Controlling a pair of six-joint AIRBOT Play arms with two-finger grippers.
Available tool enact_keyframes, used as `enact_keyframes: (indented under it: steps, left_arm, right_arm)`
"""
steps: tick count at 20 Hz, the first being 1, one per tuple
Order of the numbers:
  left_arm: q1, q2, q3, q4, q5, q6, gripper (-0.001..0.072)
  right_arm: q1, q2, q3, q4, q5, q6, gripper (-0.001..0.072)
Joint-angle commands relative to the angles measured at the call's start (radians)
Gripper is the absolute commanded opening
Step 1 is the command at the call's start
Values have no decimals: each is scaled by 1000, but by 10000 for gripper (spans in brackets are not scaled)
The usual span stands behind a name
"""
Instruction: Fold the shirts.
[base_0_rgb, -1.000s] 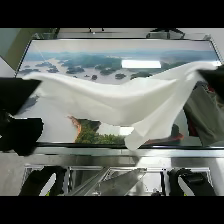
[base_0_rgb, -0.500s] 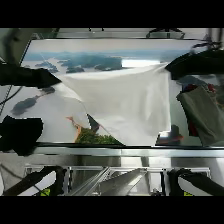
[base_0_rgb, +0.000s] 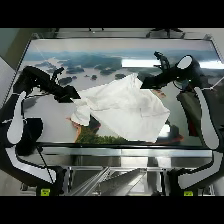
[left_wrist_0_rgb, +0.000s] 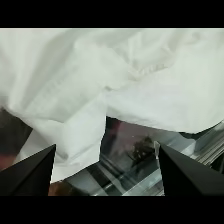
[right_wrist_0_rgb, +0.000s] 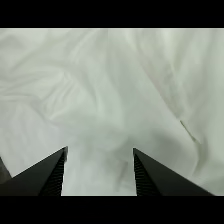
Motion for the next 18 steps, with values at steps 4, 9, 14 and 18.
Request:
enact_keyframes:
  steps: [4, 9, 14, 18]
  left_arm:
    - [16, 80, -168, 12, 64, 65, 686]
    - [17, 202, -435, 209, -177, 82, 686]
    - [11, 162, -452, 111, -242, 126, 685]
    - [10, 103, -440, 94, -288, 143, 685]
  right_arm:
    - [-195, 201, -175, -47, 246, 60, 320]
    - [-386, 510, -640, -65, 180, 90, 592]
    - [-404, 656, -1068, 11, -14, 80, 602]
    - [-288, 636, -1241, 169, -192, 8, 602]
